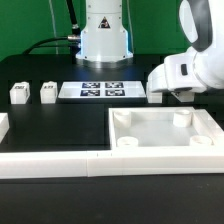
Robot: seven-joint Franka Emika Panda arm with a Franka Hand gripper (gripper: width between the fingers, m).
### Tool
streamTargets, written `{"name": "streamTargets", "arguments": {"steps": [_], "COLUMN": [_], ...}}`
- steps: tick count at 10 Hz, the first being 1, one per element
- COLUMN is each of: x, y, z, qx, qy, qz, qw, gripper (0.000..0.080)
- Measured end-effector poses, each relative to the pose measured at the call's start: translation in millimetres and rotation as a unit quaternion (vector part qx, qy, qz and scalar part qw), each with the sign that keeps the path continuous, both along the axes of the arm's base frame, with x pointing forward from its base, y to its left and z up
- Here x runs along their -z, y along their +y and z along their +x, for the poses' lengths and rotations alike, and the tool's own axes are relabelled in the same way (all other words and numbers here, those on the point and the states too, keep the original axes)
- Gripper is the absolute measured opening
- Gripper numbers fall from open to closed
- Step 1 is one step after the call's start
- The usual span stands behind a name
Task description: Assemble square table
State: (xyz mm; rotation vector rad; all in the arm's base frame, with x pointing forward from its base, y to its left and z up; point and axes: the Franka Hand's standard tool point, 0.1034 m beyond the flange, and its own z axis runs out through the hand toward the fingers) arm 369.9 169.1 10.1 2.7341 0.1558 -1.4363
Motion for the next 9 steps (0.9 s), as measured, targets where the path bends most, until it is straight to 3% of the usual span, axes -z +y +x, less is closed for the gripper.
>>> {"name": "streamTargets", "arguments": {"steps": [4,5,6,7,9], "x": [-2.2,-25.2,-52.9,-75.1,-92.3], "y": [-1.1,-8.5,-14.4,-18.5,-19.9], "z": [1.6,17.7,35.2,41.5,41.7], "qx": [-0.002,-0.009,-0.008,-0.009,-0.006], "qy": [0.001,0.006,-0.004,-0.008,-0.010], "qz": [0.004,0.016,0.018,0.015,0.005], "qw": [1.000,1.000,1.000,1.000,1.000], "gripper": [0.0288,0.0288,0.0290,0.0290,0.0290]}}
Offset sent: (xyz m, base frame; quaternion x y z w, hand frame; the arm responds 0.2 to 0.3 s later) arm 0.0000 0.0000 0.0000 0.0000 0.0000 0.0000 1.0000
